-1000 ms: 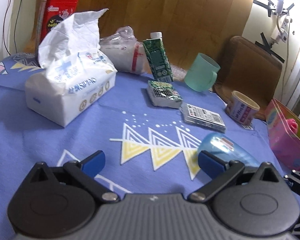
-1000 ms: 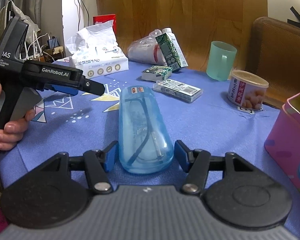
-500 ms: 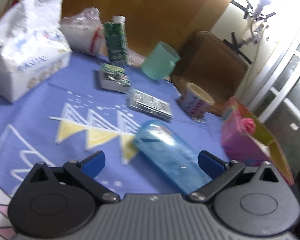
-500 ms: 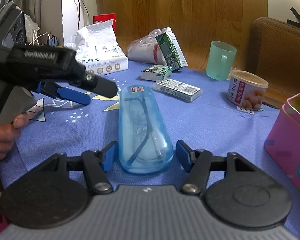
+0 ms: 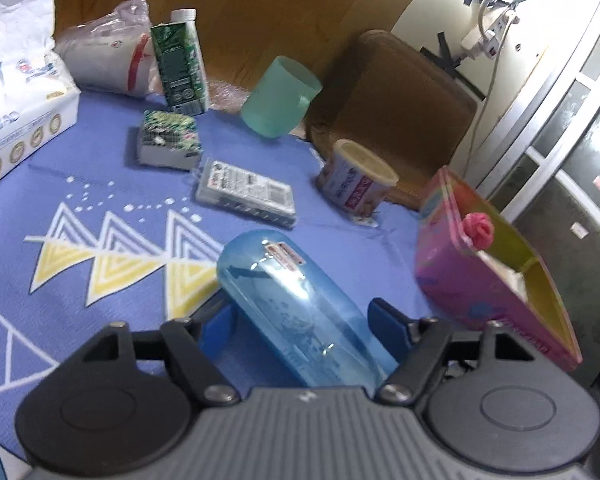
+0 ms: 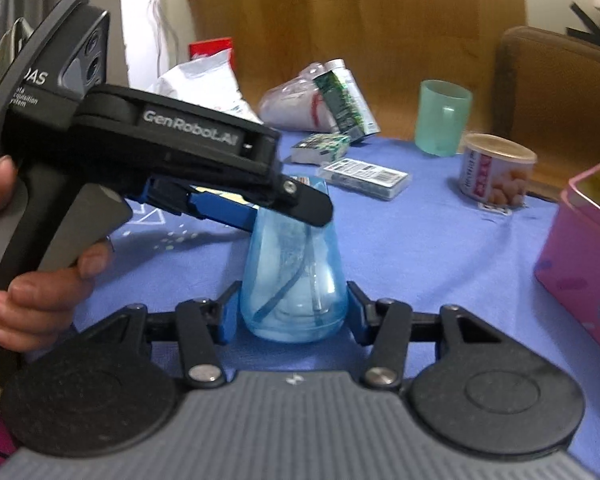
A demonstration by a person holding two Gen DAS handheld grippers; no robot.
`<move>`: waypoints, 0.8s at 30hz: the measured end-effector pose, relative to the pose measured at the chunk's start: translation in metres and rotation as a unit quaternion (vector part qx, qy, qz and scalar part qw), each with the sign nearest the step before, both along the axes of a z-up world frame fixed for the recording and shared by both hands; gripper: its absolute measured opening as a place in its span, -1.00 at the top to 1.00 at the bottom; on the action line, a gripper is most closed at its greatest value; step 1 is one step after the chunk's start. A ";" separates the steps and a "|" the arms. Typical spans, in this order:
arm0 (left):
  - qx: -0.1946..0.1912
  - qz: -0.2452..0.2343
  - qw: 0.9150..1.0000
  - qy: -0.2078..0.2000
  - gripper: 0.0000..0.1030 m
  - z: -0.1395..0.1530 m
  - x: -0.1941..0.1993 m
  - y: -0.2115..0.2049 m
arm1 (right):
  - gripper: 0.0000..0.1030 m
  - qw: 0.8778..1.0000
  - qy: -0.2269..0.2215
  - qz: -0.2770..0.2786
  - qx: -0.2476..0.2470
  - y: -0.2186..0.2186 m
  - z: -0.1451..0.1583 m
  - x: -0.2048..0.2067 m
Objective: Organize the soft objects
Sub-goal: 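Carry the pencil case with the right gripper into the pink tin and release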
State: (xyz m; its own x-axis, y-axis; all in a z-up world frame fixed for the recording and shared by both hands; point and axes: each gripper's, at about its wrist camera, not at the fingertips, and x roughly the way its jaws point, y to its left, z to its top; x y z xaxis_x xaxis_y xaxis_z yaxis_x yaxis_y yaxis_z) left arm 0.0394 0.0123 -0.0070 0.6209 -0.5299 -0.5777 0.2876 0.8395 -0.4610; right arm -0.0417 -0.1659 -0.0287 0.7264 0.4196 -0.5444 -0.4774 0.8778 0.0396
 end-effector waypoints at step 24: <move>0.055 -0.251 0.959 -0.120 -0.44 0.071 0.016 -0.276 | -0.07 0.941 -0.168 -0.285 -0.067 -0.155 0.050 -0.038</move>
